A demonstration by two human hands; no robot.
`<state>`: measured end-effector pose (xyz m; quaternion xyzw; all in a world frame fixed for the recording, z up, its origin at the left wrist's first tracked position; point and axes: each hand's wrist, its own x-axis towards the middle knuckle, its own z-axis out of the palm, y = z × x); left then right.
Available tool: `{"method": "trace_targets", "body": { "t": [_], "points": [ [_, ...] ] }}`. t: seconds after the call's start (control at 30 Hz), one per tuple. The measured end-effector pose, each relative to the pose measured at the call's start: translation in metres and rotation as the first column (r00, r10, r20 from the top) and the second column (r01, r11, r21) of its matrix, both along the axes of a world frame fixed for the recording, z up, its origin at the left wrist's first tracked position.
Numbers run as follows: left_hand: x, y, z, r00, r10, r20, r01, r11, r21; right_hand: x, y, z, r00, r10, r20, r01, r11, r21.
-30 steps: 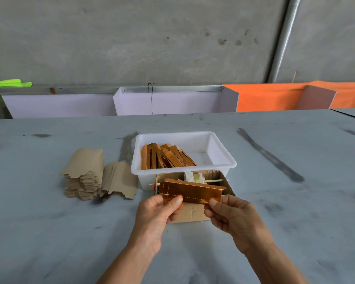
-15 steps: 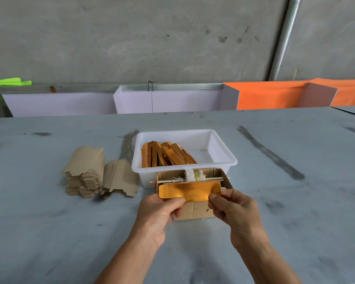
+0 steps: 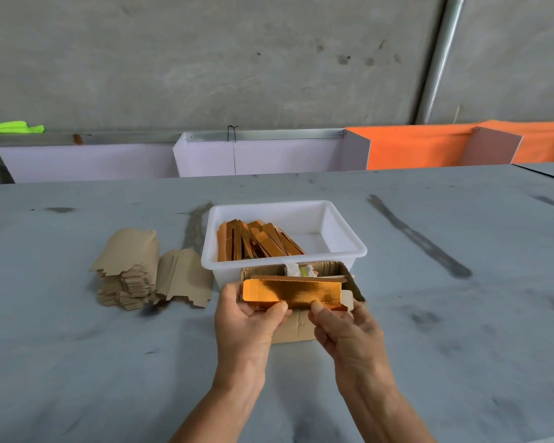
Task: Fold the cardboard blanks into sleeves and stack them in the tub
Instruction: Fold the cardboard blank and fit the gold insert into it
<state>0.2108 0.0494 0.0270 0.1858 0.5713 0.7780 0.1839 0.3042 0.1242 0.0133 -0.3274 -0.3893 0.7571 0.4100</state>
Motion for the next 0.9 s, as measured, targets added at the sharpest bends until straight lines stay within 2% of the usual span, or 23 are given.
{"method": "trace_targets", "body": {
  "t": [0.17,0.53,0.6,0.73,0.9],
  "points": [
    [0.007,0.006,-0.009,0.998,0.036,-0.043,-0.037,0.999,-0.038,-0.010,-0.005,-0.002,0.996,0.079,-0.045,-0.083,0.992,-0.092],
    [0.003,0.010,-0.024,0.962,-0.071,0.265,0.079,0.997,-0.018,-0.013,-0.006,-0.010,0.990,0.093,-0.110,-0.112,0.978,-0.178],
    [0.004,0.009,-0.024,0.969,-0.040,0.243,0.046,0.999,-0.021,-0.013,-0.007,-0.011,0.990,0.095,-0.102,-0.112,0.979,-0.171],
    [0.005,0.007,-0.019,0.998,0.010,0.056,-0.009,1.000,-0.023,-0.012,-0.008,-0.008,0.992,0.112,-0.054,-0.118,0.982,-0.144],
    [0.003,0.004,-0.015,0.999,0.012,0.049,-0.011,0.999,-0.030,-0.012,-0.006,-0.007,0.988,0.107,-0.114,-0.126,0.976,-0.175]
  ]
}}
